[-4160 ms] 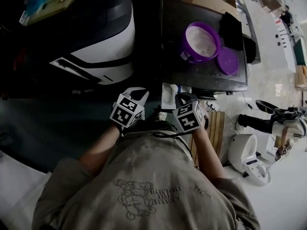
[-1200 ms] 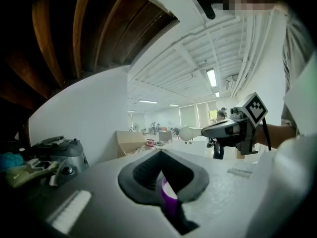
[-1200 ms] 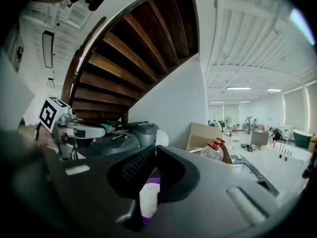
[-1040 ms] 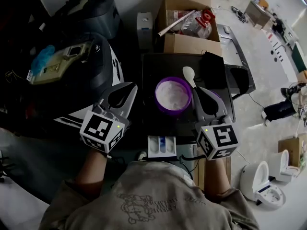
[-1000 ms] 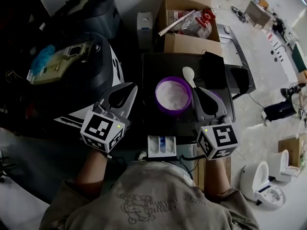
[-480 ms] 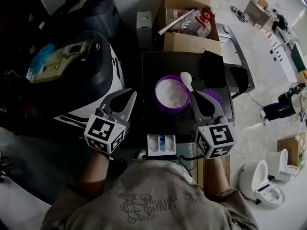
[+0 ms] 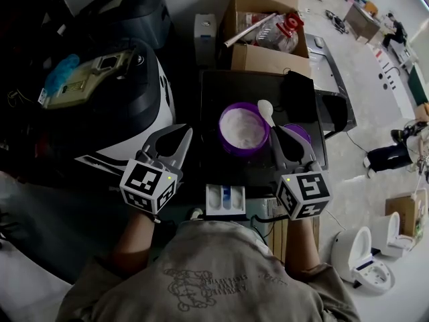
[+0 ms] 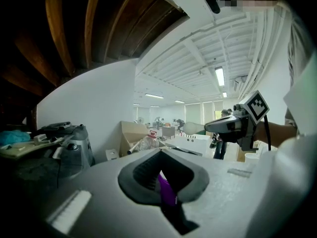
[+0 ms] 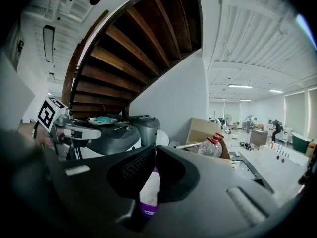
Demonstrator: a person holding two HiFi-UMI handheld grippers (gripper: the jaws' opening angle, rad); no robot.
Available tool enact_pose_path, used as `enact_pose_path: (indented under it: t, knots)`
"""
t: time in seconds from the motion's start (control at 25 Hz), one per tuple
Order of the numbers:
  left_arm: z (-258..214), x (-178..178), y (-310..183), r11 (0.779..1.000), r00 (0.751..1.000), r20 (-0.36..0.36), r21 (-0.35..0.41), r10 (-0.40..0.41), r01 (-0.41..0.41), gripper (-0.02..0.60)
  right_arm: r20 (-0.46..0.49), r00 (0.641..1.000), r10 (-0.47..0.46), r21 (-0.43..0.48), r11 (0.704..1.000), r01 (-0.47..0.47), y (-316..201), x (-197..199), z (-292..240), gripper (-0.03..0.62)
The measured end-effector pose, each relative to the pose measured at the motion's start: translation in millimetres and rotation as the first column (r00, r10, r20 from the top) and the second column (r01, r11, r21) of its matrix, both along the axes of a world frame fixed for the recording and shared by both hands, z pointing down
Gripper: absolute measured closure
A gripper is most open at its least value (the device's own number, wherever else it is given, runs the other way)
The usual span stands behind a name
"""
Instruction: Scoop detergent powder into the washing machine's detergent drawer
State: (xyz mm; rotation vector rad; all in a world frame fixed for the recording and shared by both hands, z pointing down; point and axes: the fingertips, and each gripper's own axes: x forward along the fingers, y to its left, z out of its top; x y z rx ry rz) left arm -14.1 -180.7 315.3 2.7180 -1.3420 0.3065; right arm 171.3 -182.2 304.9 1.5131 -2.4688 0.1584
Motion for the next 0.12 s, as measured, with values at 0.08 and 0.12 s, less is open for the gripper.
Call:
enact_pose_path:
  t: [0.08,0.12]
  knots:
    - [-0.6,-0.6,0.4,1.000,1.000,0.001,0.004,-0.001,0.001,0.581,-0.001,1.000,0.001,0.003,1.000,-0.001,0.4,0.7,-0.4,0.559]
    - [-1.0,-0.8,0.6,1.000,1.000,0.002,0.006,-0.001,0.001,0.581,-0.002,1.000,0.001,0.004,1.000,-0.001,0.6,1.0,-0.4,0.559]
